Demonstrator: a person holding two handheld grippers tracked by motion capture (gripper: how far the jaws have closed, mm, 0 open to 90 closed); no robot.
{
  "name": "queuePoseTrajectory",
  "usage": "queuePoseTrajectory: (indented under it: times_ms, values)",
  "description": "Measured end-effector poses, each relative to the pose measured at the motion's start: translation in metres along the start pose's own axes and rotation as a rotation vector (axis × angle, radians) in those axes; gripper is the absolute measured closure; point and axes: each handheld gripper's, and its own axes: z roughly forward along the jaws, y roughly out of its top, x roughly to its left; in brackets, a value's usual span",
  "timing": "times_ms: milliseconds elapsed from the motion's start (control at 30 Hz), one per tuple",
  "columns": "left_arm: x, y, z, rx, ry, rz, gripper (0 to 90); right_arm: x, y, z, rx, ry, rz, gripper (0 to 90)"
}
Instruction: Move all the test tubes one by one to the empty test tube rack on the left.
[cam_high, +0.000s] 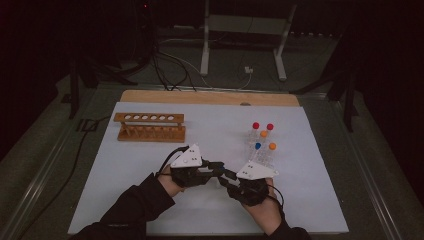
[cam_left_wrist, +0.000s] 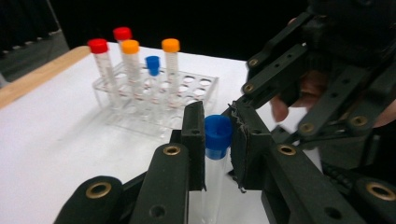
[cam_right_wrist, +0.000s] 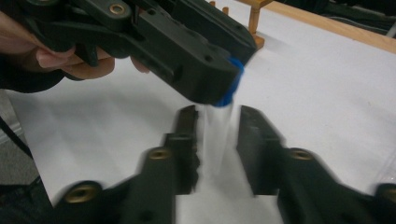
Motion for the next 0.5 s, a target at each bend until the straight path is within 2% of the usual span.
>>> queuePoseTrajectory:
  times_ms: [100, 267, 500]
  values:
    - [0.007, 0.0, -0.006, -0.009, 0.02, -0.012, 77.9, -0.001, 0.0, -0.003, -0.027, -0.009, -0.001, 52.1]
    - [0.021, 0.002, -0.019, -0.029, 0.071, -0.03, 77.9, -0.005, 0.001, -0.008, -0.072, -0.018, 0.023, 28.4]
    - [0.043, 0.011, -0.042, -0.044, 0.161, -0.034, 77.9, -0.01, 0.002, -0.015, -0.128, -0.032, 0.056, 5.2]
